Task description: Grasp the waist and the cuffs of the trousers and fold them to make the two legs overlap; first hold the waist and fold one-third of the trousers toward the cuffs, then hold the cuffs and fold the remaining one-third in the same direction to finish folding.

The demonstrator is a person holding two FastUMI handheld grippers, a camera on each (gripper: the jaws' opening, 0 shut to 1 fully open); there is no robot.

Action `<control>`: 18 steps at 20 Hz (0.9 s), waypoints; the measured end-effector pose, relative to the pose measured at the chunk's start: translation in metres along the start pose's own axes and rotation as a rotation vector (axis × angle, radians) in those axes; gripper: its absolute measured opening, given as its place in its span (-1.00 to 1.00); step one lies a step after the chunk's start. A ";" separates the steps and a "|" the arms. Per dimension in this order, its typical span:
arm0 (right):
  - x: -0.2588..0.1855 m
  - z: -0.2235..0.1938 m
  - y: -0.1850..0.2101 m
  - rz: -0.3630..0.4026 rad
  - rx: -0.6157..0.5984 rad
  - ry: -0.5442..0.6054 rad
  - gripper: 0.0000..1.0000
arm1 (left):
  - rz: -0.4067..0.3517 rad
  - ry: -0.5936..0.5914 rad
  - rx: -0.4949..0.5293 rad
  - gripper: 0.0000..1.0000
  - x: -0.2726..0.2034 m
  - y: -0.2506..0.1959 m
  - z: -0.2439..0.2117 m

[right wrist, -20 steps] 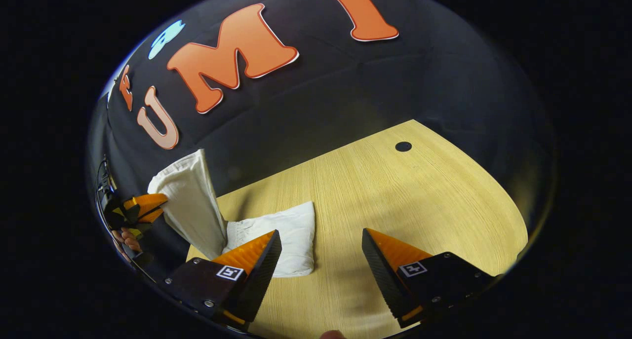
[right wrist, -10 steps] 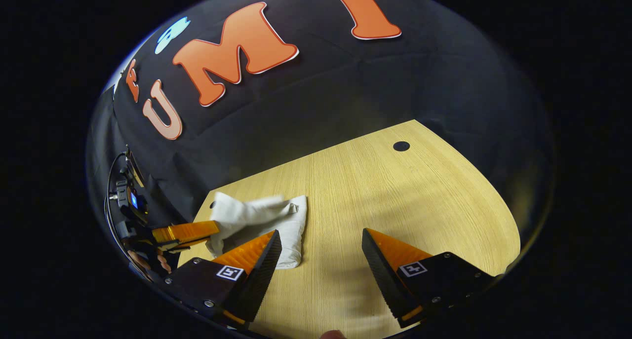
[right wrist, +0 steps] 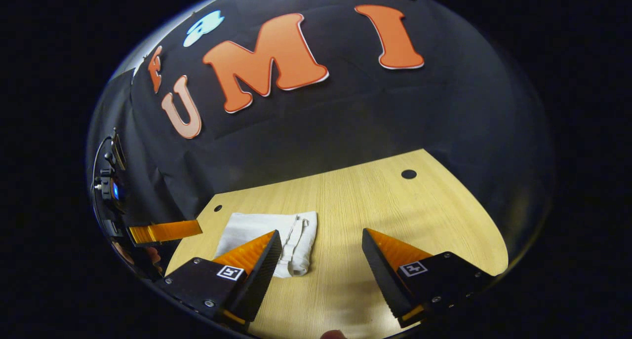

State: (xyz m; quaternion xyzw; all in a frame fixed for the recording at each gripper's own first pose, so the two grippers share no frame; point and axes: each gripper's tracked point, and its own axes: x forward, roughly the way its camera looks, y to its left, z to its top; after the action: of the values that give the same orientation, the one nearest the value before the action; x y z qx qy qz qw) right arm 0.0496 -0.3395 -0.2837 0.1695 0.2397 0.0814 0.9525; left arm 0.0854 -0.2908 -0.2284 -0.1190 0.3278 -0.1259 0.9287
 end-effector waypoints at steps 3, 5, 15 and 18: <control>-0.013 0.013 0.026 -0.014 -0.065 -0.060 0.96 | 0.068 -0.093 0.100 1.00 -0.033 0.008 0.028; -0.028 0.018 0.045 -0.018 -0.085 -0.091 0.96 | 0.118 -0.150 0.163 0.99 -0.053 0.014 0.046; -0.113 0.026 0.136 0.005 -0.231 -0.247 0.97 | 0.295 -0.534 0.276 0.96 -0.142 0.014 0.107; -0.143 0.027 0.155 0.019 -0.264 -0.284 0.97 | 0.251 -0.591 0.267 0.93 -0.160 0.006 0.106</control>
State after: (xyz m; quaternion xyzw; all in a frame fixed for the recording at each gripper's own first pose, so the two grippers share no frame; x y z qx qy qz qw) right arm -0.0736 -0.2369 -0.1439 0.0551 0.0883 0.0965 0.9899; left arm 0.0339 -0.2204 -0.0575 0.0136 0.0375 -0.0128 0.9991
